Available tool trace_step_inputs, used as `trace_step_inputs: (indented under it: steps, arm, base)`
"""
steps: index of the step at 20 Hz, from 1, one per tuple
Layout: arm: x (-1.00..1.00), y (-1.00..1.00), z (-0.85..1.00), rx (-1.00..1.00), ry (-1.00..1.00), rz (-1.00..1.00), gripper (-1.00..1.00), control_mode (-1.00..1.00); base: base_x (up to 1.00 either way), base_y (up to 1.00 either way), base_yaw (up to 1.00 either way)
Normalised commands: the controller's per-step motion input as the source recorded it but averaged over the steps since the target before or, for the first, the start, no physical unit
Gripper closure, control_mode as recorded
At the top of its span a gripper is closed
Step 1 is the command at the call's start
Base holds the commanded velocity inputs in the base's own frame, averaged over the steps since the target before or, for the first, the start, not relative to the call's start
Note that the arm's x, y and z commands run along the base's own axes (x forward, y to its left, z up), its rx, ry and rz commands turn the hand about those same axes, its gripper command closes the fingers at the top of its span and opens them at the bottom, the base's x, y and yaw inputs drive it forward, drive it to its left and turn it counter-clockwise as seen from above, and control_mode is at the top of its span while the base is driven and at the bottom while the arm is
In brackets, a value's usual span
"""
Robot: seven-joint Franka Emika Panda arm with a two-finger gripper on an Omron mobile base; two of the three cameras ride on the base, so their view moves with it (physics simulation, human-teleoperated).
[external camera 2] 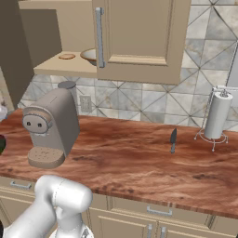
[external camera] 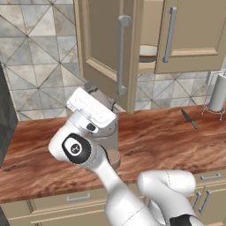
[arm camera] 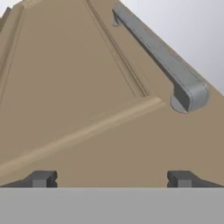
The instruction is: Pick the mug and place it in the sink. Pick the bowl and place it in the open cabinet and then close the cabinet.
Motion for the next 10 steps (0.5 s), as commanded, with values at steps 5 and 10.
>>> trace_step_inputs:
  steps: [5,10]
  arm:
    - [0.66,-0.34,0.01,0.01,0.10,-0.01,-1.00,-1.00]
    - [0.57,-0.36,0.03,0.03,0.20,0.00,-1.00,-1.00]
  base:
    - [0.00,0.00,0.00]
    - [0.00,0.00,0.00]
